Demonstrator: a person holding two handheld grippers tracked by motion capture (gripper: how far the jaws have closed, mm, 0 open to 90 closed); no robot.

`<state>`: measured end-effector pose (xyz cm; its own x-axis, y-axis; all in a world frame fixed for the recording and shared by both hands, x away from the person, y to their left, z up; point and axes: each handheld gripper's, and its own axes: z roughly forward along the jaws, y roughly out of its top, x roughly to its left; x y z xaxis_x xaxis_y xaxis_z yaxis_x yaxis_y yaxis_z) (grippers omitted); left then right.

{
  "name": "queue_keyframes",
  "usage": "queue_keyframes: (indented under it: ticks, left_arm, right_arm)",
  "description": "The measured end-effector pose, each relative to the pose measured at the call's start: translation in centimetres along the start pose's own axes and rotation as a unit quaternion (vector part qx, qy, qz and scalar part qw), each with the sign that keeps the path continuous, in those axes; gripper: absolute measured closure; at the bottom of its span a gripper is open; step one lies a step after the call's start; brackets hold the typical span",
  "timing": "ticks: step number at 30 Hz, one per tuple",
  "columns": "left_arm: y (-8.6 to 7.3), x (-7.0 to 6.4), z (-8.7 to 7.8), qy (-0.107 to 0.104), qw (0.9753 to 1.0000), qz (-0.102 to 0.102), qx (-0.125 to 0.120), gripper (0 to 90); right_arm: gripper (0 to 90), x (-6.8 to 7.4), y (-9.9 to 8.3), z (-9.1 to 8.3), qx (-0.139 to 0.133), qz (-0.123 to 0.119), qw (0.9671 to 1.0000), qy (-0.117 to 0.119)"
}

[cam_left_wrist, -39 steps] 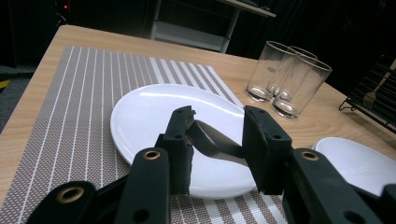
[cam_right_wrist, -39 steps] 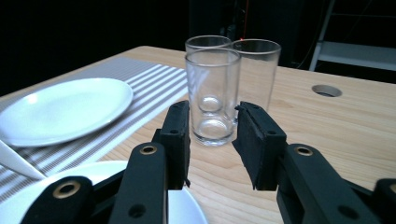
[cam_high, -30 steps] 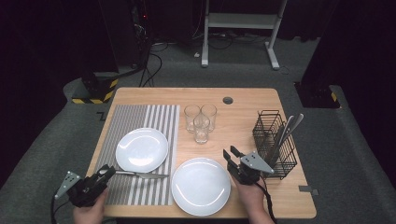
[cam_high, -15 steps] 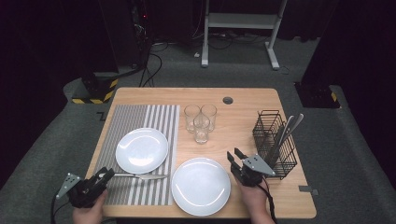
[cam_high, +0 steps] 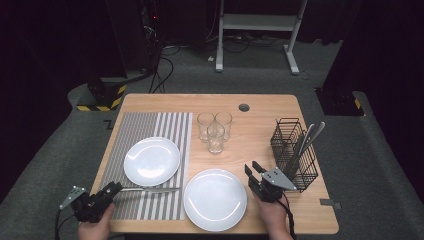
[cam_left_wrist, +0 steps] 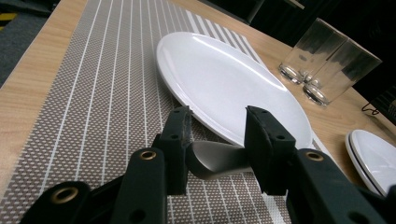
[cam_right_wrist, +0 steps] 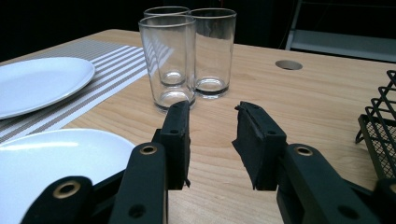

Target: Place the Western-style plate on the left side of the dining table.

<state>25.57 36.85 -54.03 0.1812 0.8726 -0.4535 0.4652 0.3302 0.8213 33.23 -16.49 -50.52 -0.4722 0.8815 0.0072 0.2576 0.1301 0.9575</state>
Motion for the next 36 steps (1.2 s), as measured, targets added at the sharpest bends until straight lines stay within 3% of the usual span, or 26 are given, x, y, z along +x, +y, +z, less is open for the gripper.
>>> queue_keyframes:
  ticks: [6,22,31,36]
  left_arm:
    - [0.03,0.16,0.12,0.014,0.9997,-0.011,0.016,61.3]
    - [0.13,0.30,0.30,0.042,0.9985,-0.016,0.033,63.9]
    - [0.19,0.32,0.12,0.051,0.9983,-0.020,0.020,66.4]
    - [0.18,0.15,0.06,0.052,0.9983,-0.012,0.022,67.4]
  right_arm:
    - [64.3,0.15,-0.24,-0.02,0.002,0.001,1.0000,0.002]
    - [64.4,0.32,-0.39,0.08,0.003,0.001,1.0000,0.006]
    - [64.5,0.33,-0.40,0.10,0.003,0.003,1.0000,0.009]
    - [64.4,0.41,-0.40,0.13,0.002,0.004,0.9999,0.010]
